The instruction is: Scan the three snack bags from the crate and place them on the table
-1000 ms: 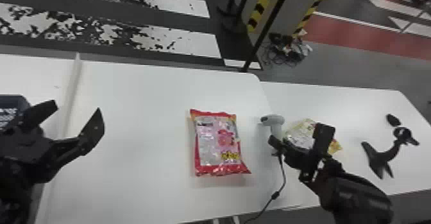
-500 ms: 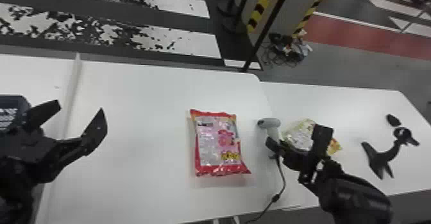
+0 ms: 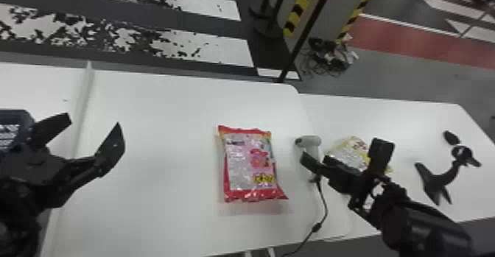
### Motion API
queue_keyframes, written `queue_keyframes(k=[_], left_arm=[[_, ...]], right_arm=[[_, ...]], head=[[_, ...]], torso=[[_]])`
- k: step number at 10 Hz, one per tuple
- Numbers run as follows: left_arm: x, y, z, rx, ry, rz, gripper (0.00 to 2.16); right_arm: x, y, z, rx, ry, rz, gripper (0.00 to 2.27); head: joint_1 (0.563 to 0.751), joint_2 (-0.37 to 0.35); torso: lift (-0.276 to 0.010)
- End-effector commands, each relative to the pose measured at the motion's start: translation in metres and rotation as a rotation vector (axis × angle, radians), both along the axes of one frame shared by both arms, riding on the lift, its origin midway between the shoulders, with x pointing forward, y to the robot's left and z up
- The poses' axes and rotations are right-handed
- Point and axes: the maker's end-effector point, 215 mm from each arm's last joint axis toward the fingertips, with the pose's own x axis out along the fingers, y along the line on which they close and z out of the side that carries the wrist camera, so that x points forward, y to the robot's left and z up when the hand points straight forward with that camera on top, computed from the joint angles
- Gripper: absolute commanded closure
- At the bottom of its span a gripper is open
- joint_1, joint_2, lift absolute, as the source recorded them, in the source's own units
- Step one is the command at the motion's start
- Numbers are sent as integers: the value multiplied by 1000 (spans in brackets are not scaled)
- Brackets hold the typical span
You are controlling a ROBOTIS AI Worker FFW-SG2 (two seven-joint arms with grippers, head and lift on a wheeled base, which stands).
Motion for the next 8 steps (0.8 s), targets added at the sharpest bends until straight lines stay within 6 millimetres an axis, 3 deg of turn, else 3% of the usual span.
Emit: queue_keyframes(k=[1,2,4,8], left_arm=[[0,0,0,2,-1,0,26],[0,0,-1,3,1,0,26],[-1,0,-3,4,6,-2,26],[0,-1,-5,7,8,-10,26]], right_arm=[[-16,34,3,132,78,59,70],[-24,53,1,202,133,102,76],[-31,70,-11,276,201,127,76],[-37,92,-33,404,246,177,76]], head=[[695,-350],[695,-350],[695,-347],[695,-315]], torso=[[-62],[-62],[-62],[-62]])
